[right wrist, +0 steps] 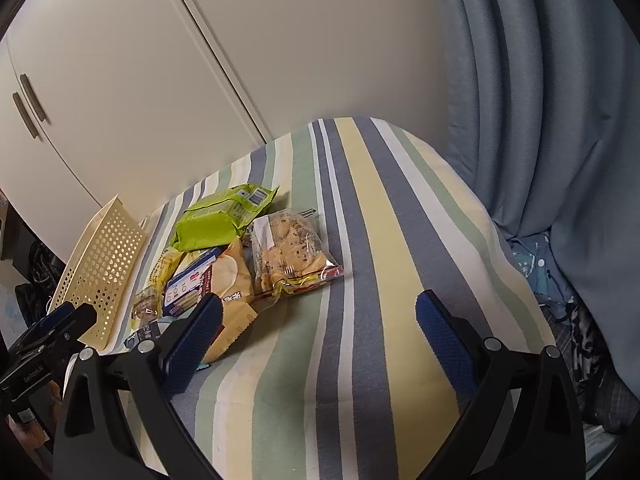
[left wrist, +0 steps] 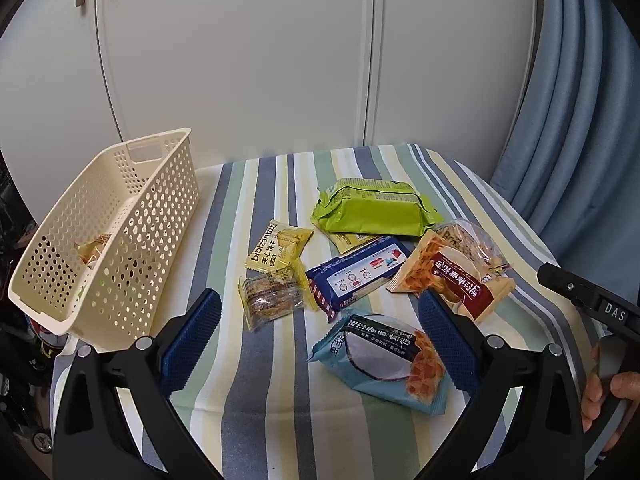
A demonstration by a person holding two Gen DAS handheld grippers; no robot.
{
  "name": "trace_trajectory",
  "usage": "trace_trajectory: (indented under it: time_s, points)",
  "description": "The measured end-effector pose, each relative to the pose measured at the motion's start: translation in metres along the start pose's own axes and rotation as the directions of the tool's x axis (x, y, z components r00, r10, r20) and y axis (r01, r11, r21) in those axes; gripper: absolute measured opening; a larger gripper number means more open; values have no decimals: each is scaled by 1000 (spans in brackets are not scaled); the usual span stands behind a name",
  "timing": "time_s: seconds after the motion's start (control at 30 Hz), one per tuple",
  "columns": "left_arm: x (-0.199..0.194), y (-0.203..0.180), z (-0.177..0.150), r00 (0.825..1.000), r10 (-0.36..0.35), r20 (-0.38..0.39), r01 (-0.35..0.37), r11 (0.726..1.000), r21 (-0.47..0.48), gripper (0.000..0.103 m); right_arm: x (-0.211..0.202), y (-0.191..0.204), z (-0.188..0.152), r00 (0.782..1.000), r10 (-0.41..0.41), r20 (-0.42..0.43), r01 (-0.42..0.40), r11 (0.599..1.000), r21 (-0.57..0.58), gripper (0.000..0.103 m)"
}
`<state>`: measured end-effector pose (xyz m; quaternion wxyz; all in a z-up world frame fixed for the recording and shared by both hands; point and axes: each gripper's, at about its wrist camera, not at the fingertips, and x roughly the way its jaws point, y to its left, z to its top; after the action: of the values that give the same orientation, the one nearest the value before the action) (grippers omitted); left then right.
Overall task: Organize snacks
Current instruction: 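Move both tools back from the basket toward the snack pile, then grasp the lime-green long pack with the left tool and lift it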
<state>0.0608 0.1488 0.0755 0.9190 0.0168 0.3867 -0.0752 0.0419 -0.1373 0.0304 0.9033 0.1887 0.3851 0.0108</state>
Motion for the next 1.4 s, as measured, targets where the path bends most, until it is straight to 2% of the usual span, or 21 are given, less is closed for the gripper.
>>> trace_trajectory:
  time_s: [0.3,0.43,0.73,1.0,1.17,1.33,1.4]
  points:
    - [27,24,11,998,-50,-36,47,996,-78,100,3,-4,-1,1000,17,-4,-17,1000,23,96]
    - [41,24,19,996,-72,-54,68,994,-83,100,3,-3,-2,1000,27,-5,-27,999,22,96]
    - [102,0,60,973,-191,-132,185,981,-57,100,5,-4,-4,998,54,-15,-53,998,42,97]
    - [153,-31,97,948,-250,-198,253,968,-11,100,6,-12,-4,996,83,-14,-82,993,81,97]
    - [176,-52,108,945,-216,-247,238,969,62,100,6,-11,-5,996,93,-14,-91,993,75,97]
    - [192,-63,123,946,-187,-266,234,960,156,100,4,-13,-7,995,98,-11,-97,992,76,97]
    - [200,-64,130,938,-204,-281,258,951,170,100,4,-12,-7,995,98,-12,-97,993,75,98]
